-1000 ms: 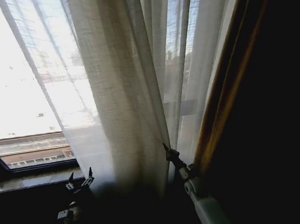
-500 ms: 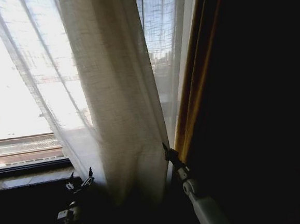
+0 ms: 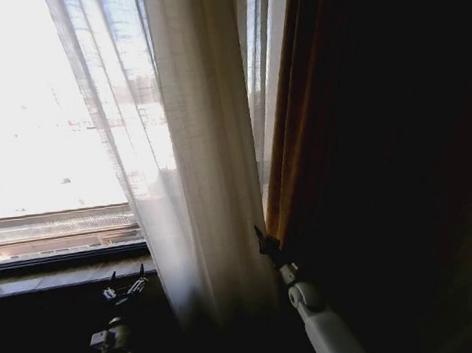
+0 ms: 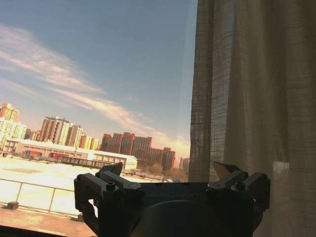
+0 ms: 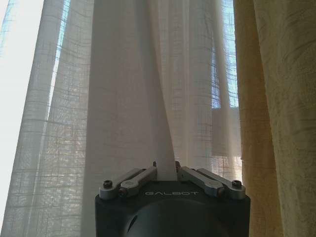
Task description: Open the curtains by pulling them apart, changing their state from closed to fully open.
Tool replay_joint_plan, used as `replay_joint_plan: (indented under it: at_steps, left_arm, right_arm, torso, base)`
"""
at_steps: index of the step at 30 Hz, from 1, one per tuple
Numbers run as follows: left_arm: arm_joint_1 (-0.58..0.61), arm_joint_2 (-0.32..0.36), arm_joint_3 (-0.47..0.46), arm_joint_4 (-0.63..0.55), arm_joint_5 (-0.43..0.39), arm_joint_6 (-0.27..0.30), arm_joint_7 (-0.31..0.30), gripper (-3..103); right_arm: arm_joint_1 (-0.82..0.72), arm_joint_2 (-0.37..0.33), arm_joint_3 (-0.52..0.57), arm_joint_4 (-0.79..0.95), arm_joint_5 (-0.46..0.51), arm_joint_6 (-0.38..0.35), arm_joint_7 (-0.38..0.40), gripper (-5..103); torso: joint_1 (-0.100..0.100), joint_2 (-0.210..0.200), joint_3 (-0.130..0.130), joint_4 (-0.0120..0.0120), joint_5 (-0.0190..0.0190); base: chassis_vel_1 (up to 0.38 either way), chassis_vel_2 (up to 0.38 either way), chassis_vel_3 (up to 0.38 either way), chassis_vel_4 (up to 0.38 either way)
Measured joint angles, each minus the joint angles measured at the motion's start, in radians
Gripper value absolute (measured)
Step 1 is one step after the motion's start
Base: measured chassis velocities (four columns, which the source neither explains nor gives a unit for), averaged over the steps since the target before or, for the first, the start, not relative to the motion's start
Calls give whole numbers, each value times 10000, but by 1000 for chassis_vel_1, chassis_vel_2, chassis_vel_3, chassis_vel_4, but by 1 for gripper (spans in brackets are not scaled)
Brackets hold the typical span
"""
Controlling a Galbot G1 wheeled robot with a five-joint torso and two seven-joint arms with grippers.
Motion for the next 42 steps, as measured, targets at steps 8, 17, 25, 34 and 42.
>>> replay_joint_plan:
  at_steps: [8,17,25,34,42]
  left_arm:
    - [0,-2,7,-1,0,0,0,100]
    - [1,-2,9,0,0,0,2,100]
    - [1,-6,16,-1,0,0,8,100]
    - [0,-1,3,0,0,0,2,100]
    - [0,-3,10,0,0,0,3,100]
  right_arm:
    - [-29,-51,47,44,13,-21,-5,0]
    - [-84,-51,-21,48,112,196,84,0]
    - [-93,-51,-53,60,43,361,211,-2]
    - [-227,-107,-112,196,-562,466,296,0]
    - [-354,-128,-142,407,-531,441,174,-1]
  torso:
    - [0,0,0,-1,0]
    - [0,0,0,0,0]
    - [-1,1,0,-3,6]
    - [-2,1,0,2,0]
    - [-1,0,1,-3,2]
  base:
    - [-133,-113,119,112]
    - [-235,-215,217,211]
    - [-134,-124,122,132]
    - [15,18,-18,-20]
    - [0,0,0,0]
